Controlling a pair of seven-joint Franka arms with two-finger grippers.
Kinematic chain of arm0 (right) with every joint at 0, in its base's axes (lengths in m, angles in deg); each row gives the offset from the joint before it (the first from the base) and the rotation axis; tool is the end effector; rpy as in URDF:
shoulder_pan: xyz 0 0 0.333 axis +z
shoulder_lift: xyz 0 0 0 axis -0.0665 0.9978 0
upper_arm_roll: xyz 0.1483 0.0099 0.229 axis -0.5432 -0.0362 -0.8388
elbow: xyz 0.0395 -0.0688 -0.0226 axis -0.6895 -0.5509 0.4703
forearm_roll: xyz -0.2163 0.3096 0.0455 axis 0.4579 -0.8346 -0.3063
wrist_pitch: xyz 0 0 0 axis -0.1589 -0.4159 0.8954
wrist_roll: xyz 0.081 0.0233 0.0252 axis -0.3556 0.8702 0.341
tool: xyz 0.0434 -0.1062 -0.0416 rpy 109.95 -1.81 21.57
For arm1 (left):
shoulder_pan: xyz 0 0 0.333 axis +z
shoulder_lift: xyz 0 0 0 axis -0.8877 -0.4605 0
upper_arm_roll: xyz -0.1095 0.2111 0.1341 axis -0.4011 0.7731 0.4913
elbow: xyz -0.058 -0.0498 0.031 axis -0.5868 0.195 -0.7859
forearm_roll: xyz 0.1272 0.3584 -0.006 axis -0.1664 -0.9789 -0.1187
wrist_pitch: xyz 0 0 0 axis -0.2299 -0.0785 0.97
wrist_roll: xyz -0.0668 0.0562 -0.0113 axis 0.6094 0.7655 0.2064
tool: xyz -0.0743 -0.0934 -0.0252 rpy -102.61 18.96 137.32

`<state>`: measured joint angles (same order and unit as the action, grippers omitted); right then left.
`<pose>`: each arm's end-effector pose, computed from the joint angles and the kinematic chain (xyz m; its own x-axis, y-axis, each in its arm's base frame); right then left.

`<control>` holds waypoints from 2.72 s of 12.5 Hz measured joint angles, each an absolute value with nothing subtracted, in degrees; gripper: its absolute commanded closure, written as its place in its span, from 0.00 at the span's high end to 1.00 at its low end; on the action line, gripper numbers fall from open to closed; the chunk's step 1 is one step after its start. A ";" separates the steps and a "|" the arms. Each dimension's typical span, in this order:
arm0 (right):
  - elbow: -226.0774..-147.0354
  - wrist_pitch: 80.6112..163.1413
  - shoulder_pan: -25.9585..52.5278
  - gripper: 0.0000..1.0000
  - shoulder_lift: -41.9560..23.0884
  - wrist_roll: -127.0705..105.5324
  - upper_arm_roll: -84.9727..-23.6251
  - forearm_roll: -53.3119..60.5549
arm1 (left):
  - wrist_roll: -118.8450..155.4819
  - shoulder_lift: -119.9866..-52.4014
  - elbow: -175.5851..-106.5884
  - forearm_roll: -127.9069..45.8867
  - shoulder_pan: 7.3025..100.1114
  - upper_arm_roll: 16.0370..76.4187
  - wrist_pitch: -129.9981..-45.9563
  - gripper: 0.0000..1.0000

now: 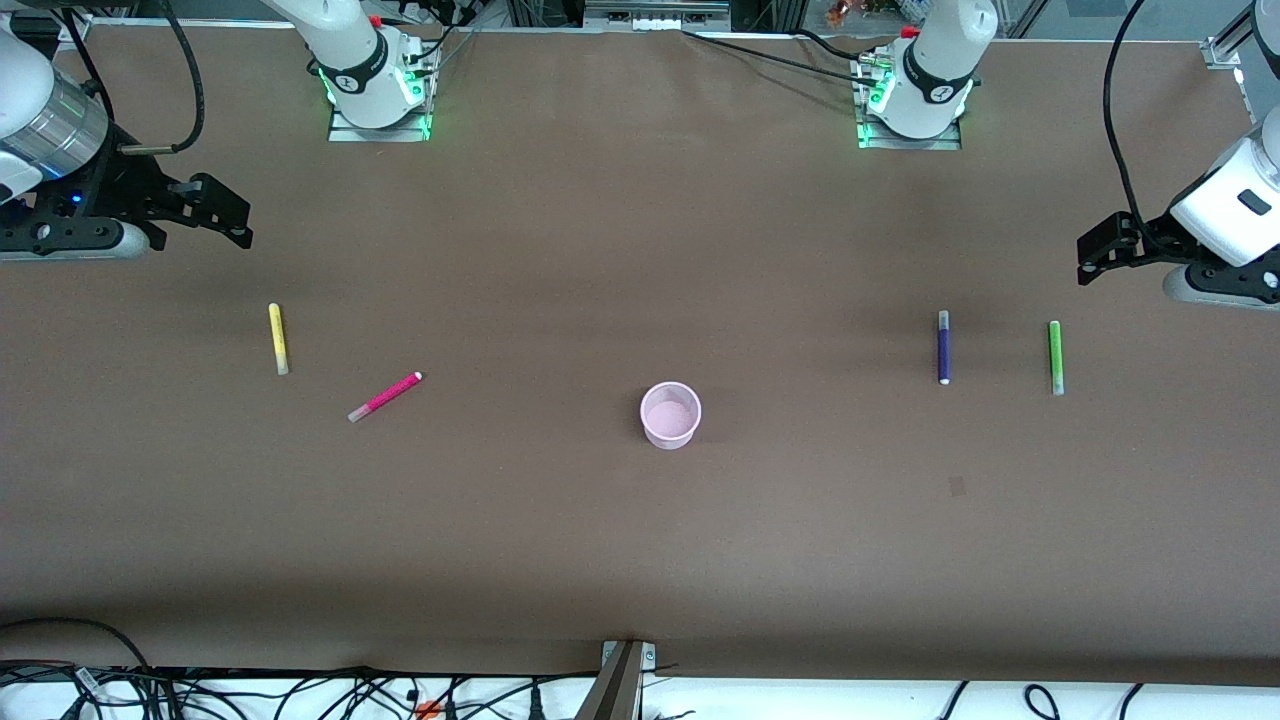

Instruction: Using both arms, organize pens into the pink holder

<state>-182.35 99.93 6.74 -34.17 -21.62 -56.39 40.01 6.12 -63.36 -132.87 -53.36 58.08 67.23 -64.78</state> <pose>0.5361 0.0685 0.5462 0.9997 0.0233 -0.0004 0.0233 -0.9997 -0.0107 0.5589 -0.0106 0.5350 0.9909 -0.1338 -0.0131 -0.1344 -0.9891 -0.0597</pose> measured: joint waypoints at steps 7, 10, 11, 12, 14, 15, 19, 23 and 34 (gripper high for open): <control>-182.35 99.98 6.74 1.00 -34.17 -21.62 -56.39 40.01 | 6.11 -63.53 -131.91 -53.36 58.08 67.24 -64.63 1.00; -182.35 99.97 6.74 1.00 -34.17 -21.62 -56.39 40.01 | 6.07 -64.03 -131.23 -53.36 57.98 67.23 -64.63 1.00; -182.35 99.96 6.74 1.00 -34.17 -21.62 -56.39 40.01 | 6.07 -64.13 -131.13 -53.36 57.78 67.22 -64.63 1.00; -182.35 99.96 6.74 1.00 -34.17 -21.62 -56.39 40.01 | 6.07 -64.17 -131.06 -53.36 57.56 67.20 -64.63 1.00; -182.35 99.96 6.74 1.00 -34.17 -21.62 -56.39 40.01 | 6.07 -64.20 -130.96 -53.36 57.30 67.20 -64.63 1.00; -182.35 99.96 6.74 1.00 -34.17 -21.62 -56.39 40.01 | 6.07 -64.20 -130.94 -53.36 57.30 67.18 -64.63 1.00; -182.35 99.95 6.74 1.00 -34.17 -21.62 -56.39 40.01 | 6.07 -64.20 -130.92 -53.36 57.30 67.18 -64.63 1.00; -182.35 99.96 6.74 1.00 -34.17 -21.62 -56.39 40.01 | 6.07 -64.24 -130.92 -53.36 57.30 67.18 -64.60 1.00; -182.33 99.98 6.74 1.00 -34.16 -21.62 -56.38 40.01 | 4.72 -71.60 -132.75 -53.38 57.30 67.04 -54.57 1.00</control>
